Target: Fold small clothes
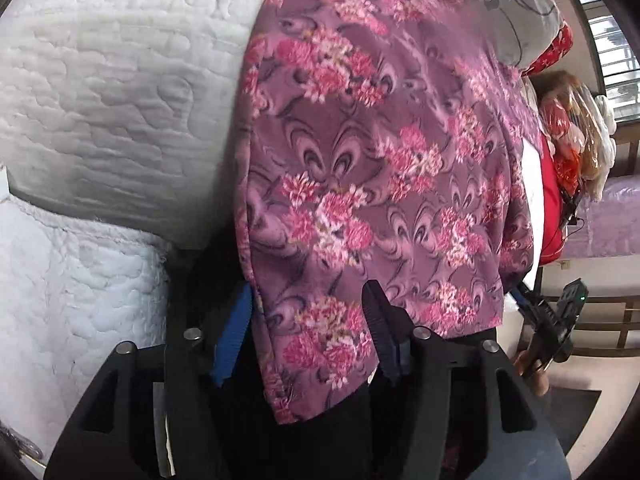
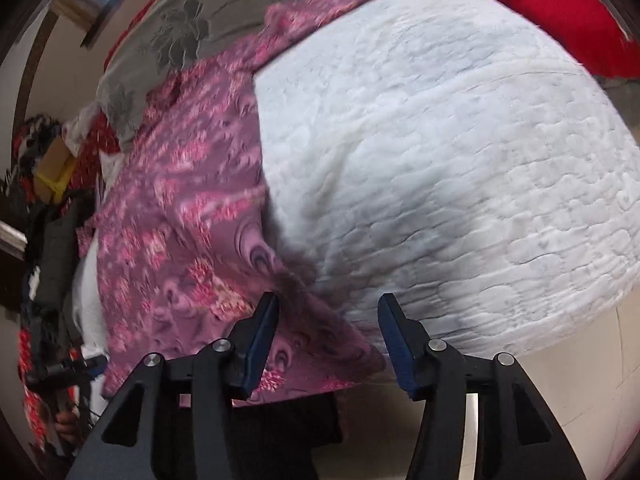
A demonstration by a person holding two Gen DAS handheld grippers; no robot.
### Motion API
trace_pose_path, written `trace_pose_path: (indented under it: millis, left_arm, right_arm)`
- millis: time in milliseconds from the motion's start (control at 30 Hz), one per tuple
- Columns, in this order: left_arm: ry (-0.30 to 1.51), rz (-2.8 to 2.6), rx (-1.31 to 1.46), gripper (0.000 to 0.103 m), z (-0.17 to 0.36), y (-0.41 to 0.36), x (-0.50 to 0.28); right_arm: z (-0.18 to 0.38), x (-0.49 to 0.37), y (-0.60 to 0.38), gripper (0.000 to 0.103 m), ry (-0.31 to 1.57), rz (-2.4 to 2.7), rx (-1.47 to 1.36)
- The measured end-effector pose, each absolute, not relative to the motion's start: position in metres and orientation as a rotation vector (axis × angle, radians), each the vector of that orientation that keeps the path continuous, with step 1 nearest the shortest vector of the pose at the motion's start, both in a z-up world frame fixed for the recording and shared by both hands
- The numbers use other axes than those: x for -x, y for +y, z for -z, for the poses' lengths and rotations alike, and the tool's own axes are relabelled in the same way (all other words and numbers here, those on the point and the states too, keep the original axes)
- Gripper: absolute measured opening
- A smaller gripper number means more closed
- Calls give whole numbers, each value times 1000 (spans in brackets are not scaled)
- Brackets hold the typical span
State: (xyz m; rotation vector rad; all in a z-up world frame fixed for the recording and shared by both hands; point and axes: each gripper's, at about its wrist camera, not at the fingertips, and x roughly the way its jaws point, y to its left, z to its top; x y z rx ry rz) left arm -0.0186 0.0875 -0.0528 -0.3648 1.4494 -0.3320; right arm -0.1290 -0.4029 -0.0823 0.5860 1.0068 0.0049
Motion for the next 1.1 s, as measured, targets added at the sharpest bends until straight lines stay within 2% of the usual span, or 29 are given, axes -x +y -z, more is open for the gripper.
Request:
trace_pose_path:
  millis: [33,67,133,167,267,367,467,567,700,800,900,967,1033,1100]
  left_arm:
    - [1440,350,363,3,50,88,18]
    - [1442,368,370,4,49,88,18]
    - [1425,366,418,4,39,93,20]
    - [1413,372,448,4,31,98,22]
    - [1350,415,568,4,-3,121,31]
    - [1301,393,545,4,-31,133,40]
    - [1323,363,524,4,-29,138,46]
    - [1401,285,479,4,5,141,46]
    - [1492,205,449,4,44,143,46]
    - [1466,190,407,4,35,146,43]
    - [1352,212,371,6,5,144,28]
    - [1277,249,344,13,-11,131,12]
    - [1231,259,312,40,-16,113,-6]
    - [1191,272,269,45,-15,88,-25]
  right_arm:
    - [85,126,-397,54,1016,-13,-559]
    - [87,123,-391,48,1022,-15,-518]
    - [84,119,-378,11,1028,-41,-445]
    - [78,118,-374,4,1019,-70,-444]
    - [39,131,-377,4,911,-179,-538]
    - [-13,155,-391,4,775,-270,-644]
    - [-28,166,-398,4,751,-299,-689]
    - [-12,167,-400,4,809,-251,-662]
    - [52,156,-407,4,970,-133,-671]
    - [79,146,-406,5,1078,-67,-628]
    - [57,130,-403,10,1040,-24,-528]
    - [40,118,-403,10,975,-52,-514]
    - [22,97,-398,14,902,-88,-511]
    - [11,66,-390,26,861,-111,-496]
